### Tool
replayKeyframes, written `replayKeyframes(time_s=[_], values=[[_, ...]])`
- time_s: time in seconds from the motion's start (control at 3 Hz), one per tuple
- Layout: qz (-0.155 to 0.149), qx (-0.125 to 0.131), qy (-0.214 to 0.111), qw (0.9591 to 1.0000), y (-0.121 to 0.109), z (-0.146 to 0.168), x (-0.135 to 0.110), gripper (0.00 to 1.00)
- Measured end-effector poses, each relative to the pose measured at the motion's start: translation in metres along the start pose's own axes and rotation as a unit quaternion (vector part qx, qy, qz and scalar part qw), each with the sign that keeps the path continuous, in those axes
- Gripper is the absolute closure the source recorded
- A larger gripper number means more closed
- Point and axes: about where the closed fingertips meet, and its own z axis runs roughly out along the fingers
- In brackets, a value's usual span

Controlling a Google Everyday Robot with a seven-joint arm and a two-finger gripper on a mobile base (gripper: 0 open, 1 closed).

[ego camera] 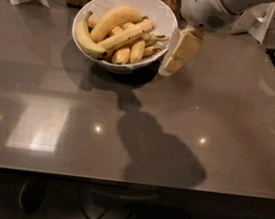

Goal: Pick banana from white bowl

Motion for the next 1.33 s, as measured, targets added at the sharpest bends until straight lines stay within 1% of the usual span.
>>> replayKeyframes(time_s=[0.33, 0.67, 1.0, 1.33], values=[[0.000, 0.000, 0.000, 1.0000, 0.000, 0.000, 0.000, 0.00], [-0.052, -0.001, 0.005, 0.9986, -0.017, 0.010, 0.004, 0.00], [-0.114, -0.008, 0.009, 0.9934, -0.041, 0.027, 0.010, 0.00], [-0.151, -0.013, 0.007, 0.9884, -0.061, 0.048, 0.019, 0.19]])
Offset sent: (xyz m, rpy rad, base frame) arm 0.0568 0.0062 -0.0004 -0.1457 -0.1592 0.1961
